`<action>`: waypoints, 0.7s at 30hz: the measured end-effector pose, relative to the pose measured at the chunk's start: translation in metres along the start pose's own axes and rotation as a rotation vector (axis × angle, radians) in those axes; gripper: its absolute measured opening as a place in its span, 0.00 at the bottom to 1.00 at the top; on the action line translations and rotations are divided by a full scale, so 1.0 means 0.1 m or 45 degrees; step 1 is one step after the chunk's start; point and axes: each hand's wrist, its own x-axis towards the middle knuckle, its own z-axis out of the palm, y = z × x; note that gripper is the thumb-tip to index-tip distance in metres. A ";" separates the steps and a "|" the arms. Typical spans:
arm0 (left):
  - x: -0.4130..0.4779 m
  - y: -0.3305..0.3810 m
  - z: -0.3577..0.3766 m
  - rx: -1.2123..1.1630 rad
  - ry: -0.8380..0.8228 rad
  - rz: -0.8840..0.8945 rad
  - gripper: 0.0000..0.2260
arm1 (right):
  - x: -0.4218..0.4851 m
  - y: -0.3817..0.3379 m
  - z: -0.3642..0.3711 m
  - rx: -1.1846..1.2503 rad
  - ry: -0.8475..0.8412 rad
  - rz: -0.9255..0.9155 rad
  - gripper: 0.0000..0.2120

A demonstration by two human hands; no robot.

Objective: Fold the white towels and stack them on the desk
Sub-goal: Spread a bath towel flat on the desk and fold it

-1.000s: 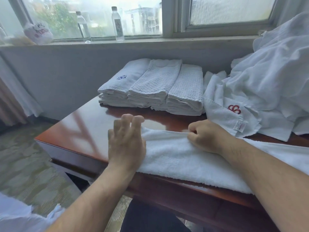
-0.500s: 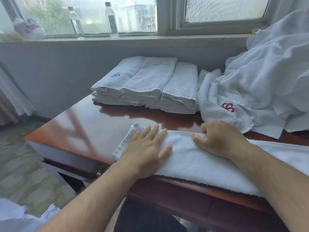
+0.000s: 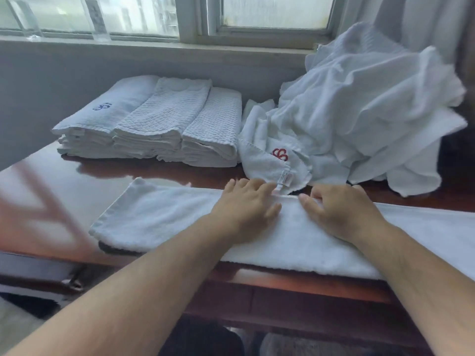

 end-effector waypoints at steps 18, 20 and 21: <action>0.47 0.72 0.10 0.078 0.134 0.026 0.09 | -0.19 0.92 -0.08 0.241 0.004 0.223 0.17; 0.54 0.90 0.16 -0.030 0.062 0.104 0.12 | -0.25 1.07 -0.13 0.197 0.013 0.241 0.18; 0.58 1.00 0.19 -0.075 0.031 0.131 0.14 | -0.29 1.16 -0.17 0.170 0.012 0.268 0.18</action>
